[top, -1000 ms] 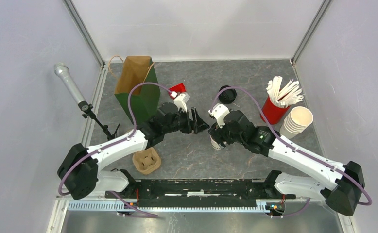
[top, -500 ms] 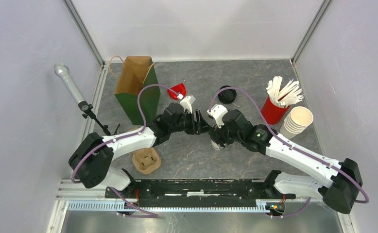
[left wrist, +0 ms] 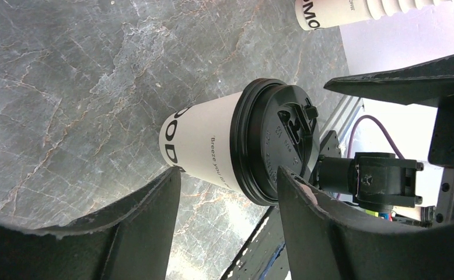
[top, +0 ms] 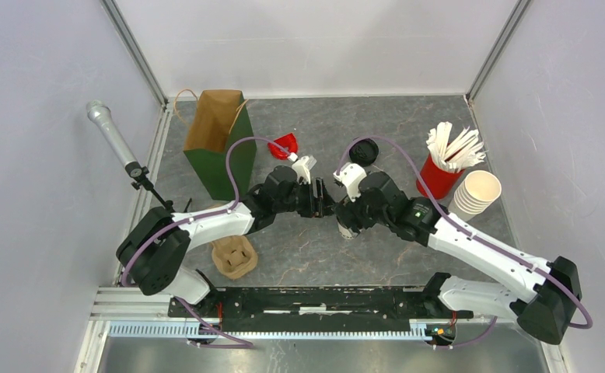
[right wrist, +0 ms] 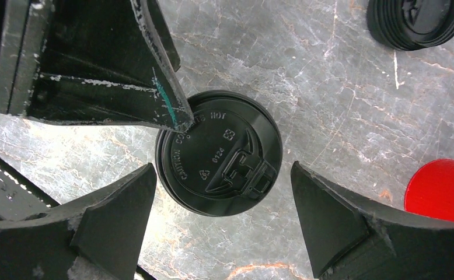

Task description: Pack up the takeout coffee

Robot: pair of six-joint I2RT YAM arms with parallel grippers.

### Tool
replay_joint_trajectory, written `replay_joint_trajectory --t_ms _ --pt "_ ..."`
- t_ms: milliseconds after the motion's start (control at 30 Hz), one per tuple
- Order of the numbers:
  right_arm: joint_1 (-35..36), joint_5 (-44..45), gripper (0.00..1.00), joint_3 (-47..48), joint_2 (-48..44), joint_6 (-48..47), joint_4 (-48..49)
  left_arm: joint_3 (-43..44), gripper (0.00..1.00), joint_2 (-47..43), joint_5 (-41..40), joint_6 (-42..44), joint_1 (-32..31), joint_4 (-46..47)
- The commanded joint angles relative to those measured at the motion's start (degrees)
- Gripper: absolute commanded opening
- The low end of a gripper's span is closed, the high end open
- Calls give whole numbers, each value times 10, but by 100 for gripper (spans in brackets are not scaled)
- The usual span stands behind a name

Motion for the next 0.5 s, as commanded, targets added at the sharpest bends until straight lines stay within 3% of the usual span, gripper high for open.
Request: replay_joint_trajectory --t_ms 0,200,467 --pt "-8 12 91 30 -31 4 -3 9 69 5 22 12 2 41" --pt "-36 20 77 5 -65 5 36 17 69 12 24 18 2 40" --pt "-112 -68 64 -37 -58 4 93 21 66 31 39 21 2 54"
